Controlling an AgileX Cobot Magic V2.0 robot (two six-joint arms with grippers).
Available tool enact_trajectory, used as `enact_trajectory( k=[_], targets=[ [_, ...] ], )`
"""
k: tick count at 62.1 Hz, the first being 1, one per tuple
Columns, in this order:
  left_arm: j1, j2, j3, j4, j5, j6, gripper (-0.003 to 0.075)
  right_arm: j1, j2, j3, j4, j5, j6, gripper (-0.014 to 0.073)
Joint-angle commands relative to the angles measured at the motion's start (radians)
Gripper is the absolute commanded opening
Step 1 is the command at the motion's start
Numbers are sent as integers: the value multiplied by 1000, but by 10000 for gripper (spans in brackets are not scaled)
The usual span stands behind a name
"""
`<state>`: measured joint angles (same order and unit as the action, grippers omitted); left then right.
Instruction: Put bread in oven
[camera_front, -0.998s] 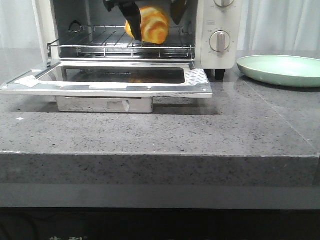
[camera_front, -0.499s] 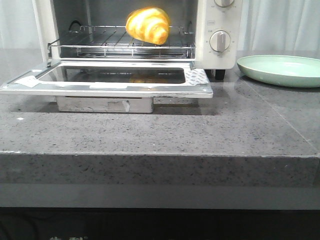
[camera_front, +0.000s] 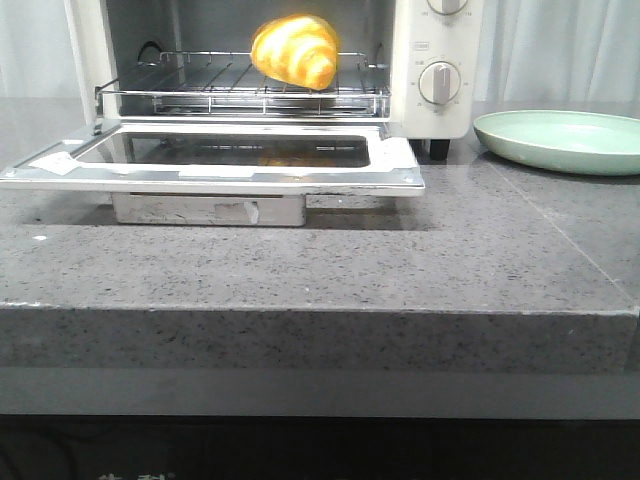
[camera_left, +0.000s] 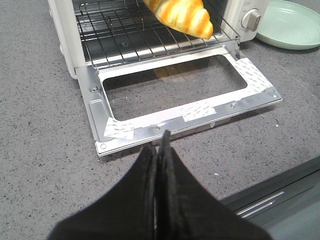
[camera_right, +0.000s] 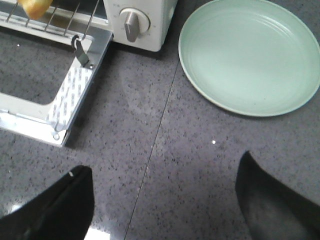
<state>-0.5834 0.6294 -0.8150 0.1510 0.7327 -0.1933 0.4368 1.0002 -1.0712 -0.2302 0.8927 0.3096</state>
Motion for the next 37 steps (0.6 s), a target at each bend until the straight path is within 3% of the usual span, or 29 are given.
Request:
enact_trajectory(
  k=[1,26,30,37],
  targets=[
    [-2,-1,-26,7,-72,-5,-18,-8,-86,58,-10,-87,-9,593],
    [-2,-1,-26,7,-72,-5,-18,-8,-286,178,-16,-141,-10,582],
    [-2,-1,-26,7,-72,-5,-18,-8,-291,178,-16,-140,-10,518],
    [-2,-1,-26,7,-70,-5,-18,-8,-291,178,-12,-138,-10,281]
  ],
)
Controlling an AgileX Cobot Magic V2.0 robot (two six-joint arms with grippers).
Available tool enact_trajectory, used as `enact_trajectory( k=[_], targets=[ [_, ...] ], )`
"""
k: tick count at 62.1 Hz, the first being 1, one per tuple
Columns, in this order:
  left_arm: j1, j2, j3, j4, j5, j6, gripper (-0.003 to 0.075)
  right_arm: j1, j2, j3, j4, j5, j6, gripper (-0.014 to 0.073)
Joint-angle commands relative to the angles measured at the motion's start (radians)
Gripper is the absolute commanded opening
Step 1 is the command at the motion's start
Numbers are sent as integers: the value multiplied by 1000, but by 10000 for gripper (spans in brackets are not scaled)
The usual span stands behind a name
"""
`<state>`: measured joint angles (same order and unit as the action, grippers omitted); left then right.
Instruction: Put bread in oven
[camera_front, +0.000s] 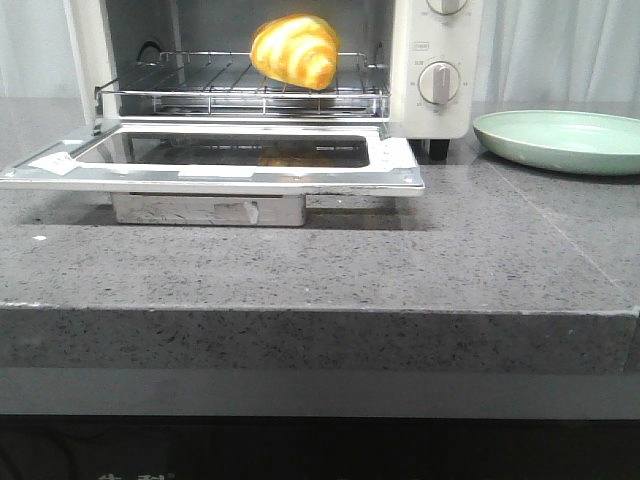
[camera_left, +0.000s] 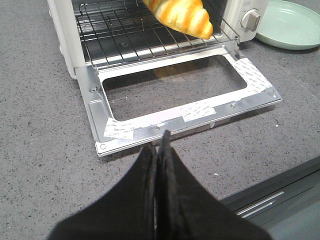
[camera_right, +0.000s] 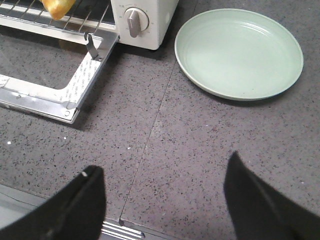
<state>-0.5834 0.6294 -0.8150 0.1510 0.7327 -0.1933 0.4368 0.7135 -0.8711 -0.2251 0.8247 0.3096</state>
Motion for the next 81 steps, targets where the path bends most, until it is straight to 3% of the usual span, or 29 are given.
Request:
enact_trajectory(
  k=[1,6,12,50,67,81],
  targets=[
    [-2,-1,-26,7,-70,-5,-18,-8,-5,-22,-15,-70,-10,248],
    [-2,-1,-26,7,-68,-5,-18,-8,-5,-22,-15,-71,-10,43],
    [-2,-1,-26,7,-68,-5,-18,-8,-5,-22,-15,-71,-10,-126],
    [-1,-13,2,14,-103,-5,-18,-8,-5,-22,-18,-56,-10,-118],
    [260,-275,372,-72,-460,-5,-18,-8,-5,-22,-18,-56,-10,-118],
    [433,-548,673,-164,-608,-5,-18,-8,-5,-22,-18,-56,-10,-118]
  ],
)
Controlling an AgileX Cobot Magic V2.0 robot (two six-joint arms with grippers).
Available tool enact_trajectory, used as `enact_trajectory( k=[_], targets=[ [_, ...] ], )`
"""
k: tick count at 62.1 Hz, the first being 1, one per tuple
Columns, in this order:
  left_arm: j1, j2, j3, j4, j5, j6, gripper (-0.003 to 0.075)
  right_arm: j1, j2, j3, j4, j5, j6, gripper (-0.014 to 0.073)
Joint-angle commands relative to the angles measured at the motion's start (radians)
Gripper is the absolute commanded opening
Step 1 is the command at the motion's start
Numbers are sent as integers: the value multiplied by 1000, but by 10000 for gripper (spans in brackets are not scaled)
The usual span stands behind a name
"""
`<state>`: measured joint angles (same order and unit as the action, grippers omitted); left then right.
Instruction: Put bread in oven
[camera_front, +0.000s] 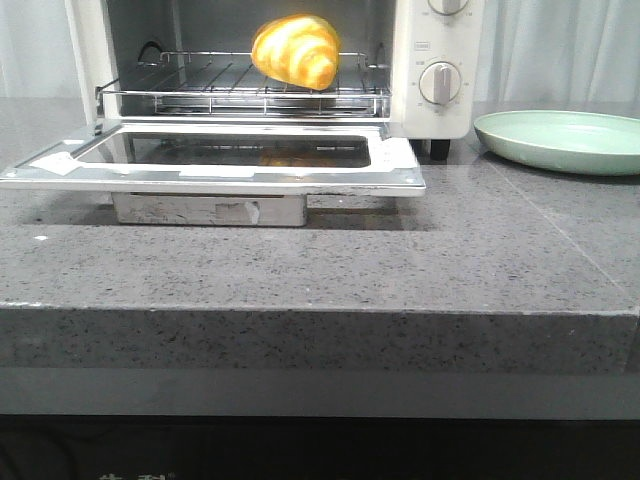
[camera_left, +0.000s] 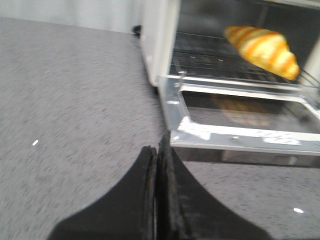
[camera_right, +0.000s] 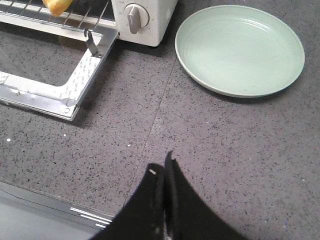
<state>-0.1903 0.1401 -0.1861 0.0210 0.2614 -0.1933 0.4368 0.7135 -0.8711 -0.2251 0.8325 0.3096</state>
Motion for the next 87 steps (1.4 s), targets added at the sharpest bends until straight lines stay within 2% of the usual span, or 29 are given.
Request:
enact_trajectory(
  k=[1,9,16,18,76,87],
  targets=[
    [46,-71,56,-34,-140,-5,-18,-8,-5,-22,-18,-63,-10,-118],
    [67,-144,154,-32,-192,-5,-18,-8,-5,-22,-18,-63,-10,-118],
    [67,-170,221,-32,-290,-5,-18,-8,-5,-22,-18,-63,-10,-118],
    [69,-170,215,-32,-247,-5,-18,-8,-5,-22,-18,-63,-10,-118],
    [69,-170,217,-27,-252,-5,-18,-6,-8,-20,-16,-68,-10,-118],
    [69,-170,217,-27,-252,-5,-18,-61,-114,96,-19,-138,-10,-118]
  ],
)
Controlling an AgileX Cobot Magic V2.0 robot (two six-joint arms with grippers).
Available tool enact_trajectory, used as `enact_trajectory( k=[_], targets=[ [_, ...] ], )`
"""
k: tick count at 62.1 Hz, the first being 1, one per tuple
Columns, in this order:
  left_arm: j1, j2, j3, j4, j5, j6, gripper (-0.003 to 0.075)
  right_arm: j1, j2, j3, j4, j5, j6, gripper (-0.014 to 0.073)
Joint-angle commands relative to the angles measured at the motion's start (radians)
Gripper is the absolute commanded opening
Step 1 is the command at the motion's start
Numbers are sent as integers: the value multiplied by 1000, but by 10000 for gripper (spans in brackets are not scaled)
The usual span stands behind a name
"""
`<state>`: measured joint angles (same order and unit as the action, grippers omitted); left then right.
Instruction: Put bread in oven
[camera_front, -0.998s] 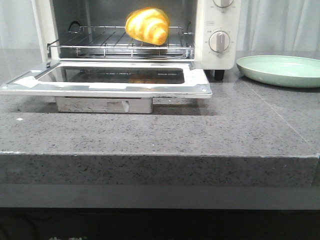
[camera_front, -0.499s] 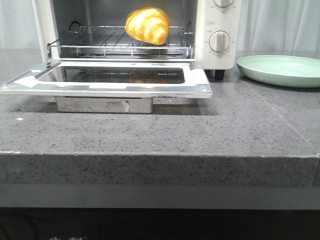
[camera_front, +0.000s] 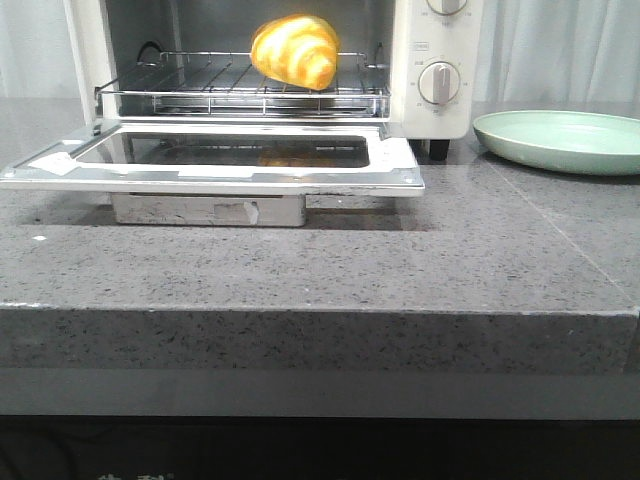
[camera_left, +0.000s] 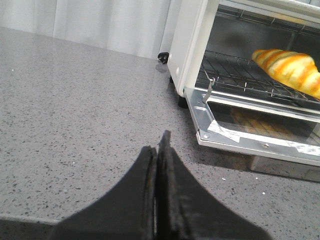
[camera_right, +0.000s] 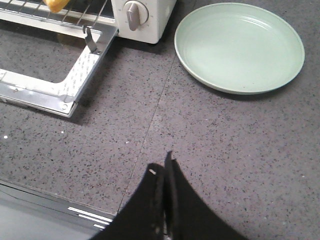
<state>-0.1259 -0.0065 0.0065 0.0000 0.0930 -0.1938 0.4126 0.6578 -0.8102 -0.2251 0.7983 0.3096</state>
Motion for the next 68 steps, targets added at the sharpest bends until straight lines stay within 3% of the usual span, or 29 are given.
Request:
enact_trajectory(
  k=[1,21,40,68],
  targets=[
    [4,-23,25,-6,-83,-5,-18,-53,-83,52,-14,-117,-10,-118],
    [4,-23,25,-6,-83,-5,-18,-268,-507,574,259,-560,-10,-117],
    [4,-23,25,-6,-83,-5,-18,-343,-689,844,251,-830,-10,-117],
    [4,-21,25,-6,-83,-5,-18,-396,-689,840,250,-807,-10,-117]
  ],
)
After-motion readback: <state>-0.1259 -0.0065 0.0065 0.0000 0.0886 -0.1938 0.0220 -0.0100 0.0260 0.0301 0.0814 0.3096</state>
